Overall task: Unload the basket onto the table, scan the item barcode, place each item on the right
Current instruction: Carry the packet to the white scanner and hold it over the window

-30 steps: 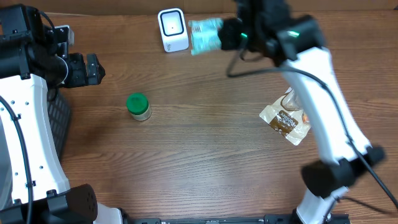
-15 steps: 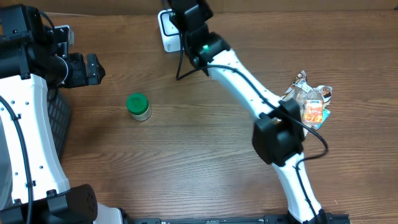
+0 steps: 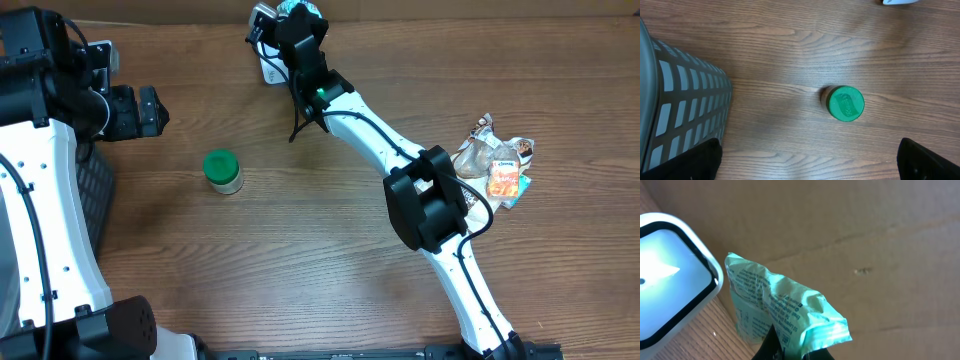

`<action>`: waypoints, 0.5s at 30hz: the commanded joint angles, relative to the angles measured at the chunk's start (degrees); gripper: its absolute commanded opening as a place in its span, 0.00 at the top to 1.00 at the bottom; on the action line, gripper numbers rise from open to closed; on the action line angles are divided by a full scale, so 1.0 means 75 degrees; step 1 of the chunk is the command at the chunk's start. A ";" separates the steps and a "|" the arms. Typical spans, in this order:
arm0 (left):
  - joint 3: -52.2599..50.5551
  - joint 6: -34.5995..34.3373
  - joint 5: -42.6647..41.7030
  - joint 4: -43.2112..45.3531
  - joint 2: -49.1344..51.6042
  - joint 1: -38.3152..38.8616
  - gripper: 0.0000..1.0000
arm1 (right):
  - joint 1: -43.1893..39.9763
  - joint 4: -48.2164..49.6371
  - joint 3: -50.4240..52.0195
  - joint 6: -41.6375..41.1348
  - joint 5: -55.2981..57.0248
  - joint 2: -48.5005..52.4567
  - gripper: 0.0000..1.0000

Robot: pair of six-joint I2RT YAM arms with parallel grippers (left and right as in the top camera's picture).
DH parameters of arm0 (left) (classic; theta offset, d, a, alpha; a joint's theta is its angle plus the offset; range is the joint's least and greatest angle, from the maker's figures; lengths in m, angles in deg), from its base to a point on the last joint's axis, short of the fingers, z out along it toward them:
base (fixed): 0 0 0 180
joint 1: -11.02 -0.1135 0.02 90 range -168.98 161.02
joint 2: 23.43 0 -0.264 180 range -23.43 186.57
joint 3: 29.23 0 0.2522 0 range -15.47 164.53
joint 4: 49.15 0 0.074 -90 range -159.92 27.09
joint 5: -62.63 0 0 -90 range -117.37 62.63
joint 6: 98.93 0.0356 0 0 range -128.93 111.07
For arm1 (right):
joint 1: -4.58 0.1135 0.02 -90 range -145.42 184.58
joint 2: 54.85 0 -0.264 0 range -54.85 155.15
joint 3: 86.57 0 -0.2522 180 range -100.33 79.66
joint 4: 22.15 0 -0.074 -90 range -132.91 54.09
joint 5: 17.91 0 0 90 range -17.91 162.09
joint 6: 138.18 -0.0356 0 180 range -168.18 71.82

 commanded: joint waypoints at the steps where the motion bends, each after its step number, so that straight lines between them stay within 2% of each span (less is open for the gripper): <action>1: 0.0003 0.0152 -0.0006 0.0029 0.0038 0.0035 0.01 | 0.0017 0.0017 -0.0251 0.0807 -0.0370 -0.0076 0.96; 9: 0.0003 0.0152 -0.0006 0.0029 0.0038 0.0035 0.00 | 0.0026 -0.0510 -0.0251 0.0997 -0.0793 -0.0076 0.96; 15: 0.0003 0.0152 -0.0006 0.0029 0.0038 0.0035 0.01 | 0.0029 0.0187 -0.0251 0.1055 -0.0793 -0.0076 0.96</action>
